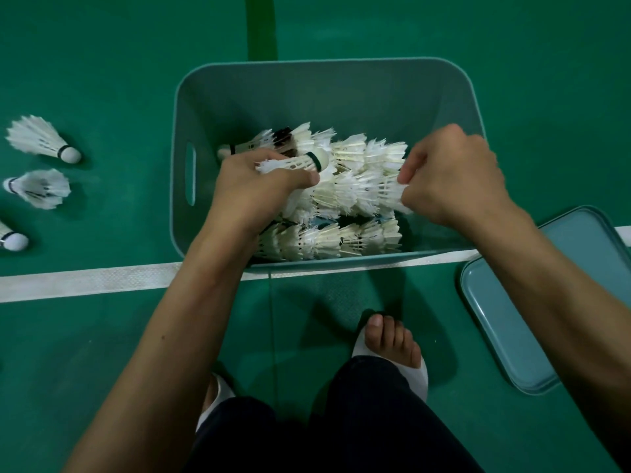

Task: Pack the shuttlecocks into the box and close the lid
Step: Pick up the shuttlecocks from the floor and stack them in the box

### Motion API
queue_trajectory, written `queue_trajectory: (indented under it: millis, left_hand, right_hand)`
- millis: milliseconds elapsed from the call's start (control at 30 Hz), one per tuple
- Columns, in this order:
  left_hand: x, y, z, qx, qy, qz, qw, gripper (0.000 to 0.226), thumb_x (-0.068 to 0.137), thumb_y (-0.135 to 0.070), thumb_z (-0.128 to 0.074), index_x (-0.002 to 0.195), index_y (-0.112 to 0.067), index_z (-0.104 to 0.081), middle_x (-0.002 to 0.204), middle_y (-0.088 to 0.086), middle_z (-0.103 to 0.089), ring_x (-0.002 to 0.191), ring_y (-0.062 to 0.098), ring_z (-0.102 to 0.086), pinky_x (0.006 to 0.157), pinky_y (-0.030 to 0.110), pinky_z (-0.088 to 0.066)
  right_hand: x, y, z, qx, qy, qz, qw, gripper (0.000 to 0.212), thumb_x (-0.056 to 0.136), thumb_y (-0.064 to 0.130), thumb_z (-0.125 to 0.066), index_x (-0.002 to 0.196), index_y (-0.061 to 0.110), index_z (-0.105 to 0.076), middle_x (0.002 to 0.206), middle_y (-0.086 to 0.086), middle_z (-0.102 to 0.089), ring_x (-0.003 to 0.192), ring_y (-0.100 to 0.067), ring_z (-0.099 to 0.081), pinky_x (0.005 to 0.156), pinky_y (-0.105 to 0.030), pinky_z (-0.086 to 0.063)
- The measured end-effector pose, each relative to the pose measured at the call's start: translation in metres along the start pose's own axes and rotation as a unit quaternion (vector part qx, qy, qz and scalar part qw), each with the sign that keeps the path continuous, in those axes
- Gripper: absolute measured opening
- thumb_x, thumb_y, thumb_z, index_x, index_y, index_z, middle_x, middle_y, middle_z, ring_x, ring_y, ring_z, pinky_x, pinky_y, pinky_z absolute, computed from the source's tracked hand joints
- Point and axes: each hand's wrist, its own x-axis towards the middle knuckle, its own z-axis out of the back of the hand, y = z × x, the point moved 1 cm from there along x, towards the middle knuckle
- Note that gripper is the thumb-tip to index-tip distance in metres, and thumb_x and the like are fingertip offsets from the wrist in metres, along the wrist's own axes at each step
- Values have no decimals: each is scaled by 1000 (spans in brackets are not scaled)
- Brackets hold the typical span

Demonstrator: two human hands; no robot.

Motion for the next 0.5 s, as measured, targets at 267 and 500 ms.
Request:
queue_trajectory:
  millis: [267, 500]
  left_hand:
    - [-4, -8, 9, -71, -68, -34, 995, 19, 78, -32, -85, 83, -15, -77, 76, 1, -69, 60, 5, -57, 53, 13, -42]
    - [-10, -16, 11, -94, -30, -39, 994, 54, 86, -39, -75, 107, 10, -70, 105, 29, -70, 77, 19, -60, 84, 37, -51]
  right_hand:
    - [24, 1, -25, 74, 48, 13, 996, 15, 74, 0, -72, 71, 15, -75, 74, -5, -72, 77, -21, -71, 76, -27, -57]
    - [20, -8, 2, 94, 136, 0, 986, 11, 82, 22, -82, 72, 21, -76, 79, 1, -76, 80, -18, -73, 84, -32, -58]
